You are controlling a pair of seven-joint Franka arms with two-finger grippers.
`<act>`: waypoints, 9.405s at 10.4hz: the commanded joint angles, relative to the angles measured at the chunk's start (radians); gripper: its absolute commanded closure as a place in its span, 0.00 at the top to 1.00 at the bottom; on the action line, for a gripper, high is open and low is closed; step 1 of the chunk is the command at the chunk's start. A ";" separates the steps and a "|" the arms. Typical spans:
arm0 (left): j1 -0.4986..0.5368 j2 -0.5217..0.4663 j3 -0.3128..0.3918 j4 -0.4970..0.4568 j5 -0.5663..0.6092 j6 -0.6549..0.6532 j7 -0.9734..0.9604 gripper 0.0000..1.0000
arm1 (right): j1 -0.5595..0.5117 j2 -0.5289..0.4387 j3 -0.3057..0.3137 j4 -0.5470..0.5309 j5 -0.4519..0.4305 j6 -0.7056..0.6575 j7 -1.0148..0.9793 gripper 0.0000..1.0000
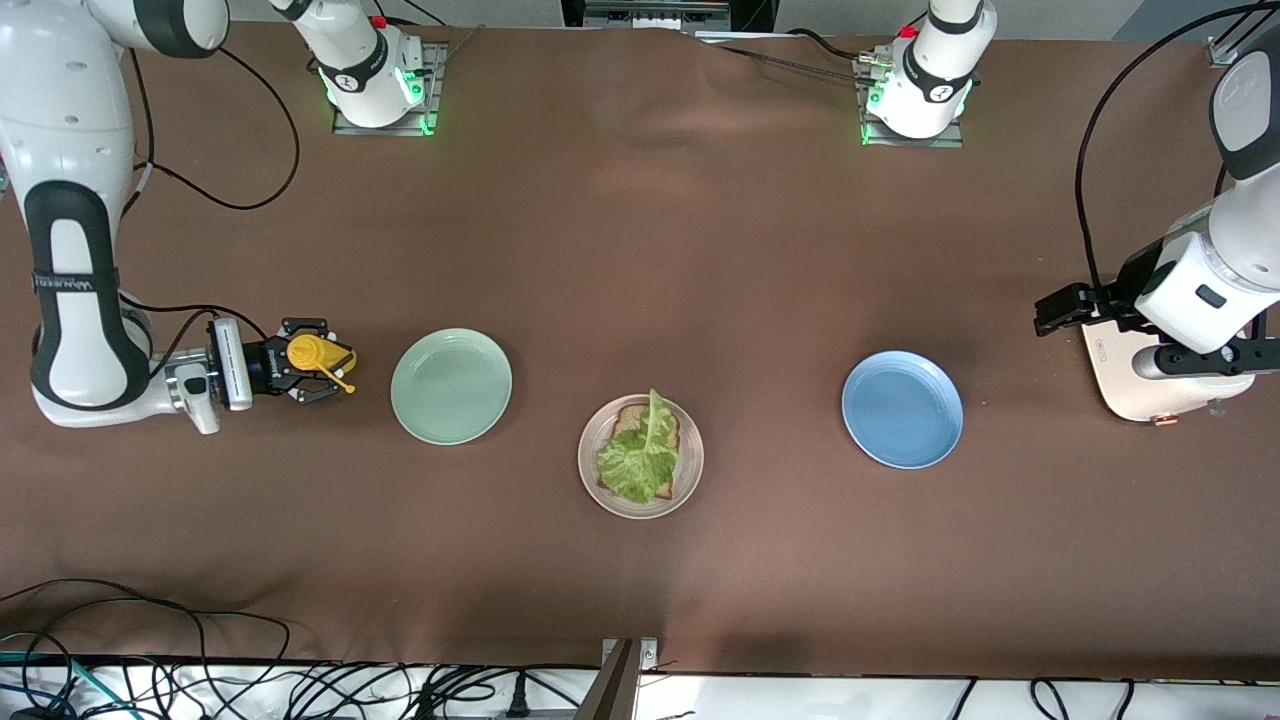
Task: Make sandwich on beige plate with both arms
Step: 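Carry the sauce bottle back and set it down on the table, then open the right gripper while the left gripper reaches into the toaster, then grasp the toasted bread slice and lift it out with the left gripper, then carry the bread slice over the beige plate with the left gripper, then lower the bread slice onto the lettuce and open the left gripper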
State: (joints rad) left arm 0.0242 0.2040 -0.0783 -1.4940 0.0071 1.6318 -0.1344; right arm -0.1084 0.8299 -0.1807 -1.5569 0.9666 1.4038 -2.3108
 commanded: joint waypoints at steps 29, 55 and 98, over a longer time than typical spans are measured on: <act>0.431 0.298 0.043 0.034 0.295 0.071 0.395 0.99 | -0.008 -0.094 -0.164 0.163 -0.273 0.056 -0.048 1.00; 0.373 0.285 -0.015 0.285 0.285 -0.483 0.455 0.00 | 0.150 -0.810 0.190 -0.022 -0.936 0.165 2.213 1.00; -0.461 0.606 -0.155 0.158 -0.420 0.973 -0.998 0.00 | 0.145 -0.807 0.130 0.017 -0.941 0.133 2.197 1.00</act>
State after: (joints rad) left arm -0.4344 0.8050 -0.2387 -1.3473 -0.3819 2.5996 -1.1409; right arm 0.0392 0.0163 -0.0536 -1.5647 0.0331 1.5589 -0.1140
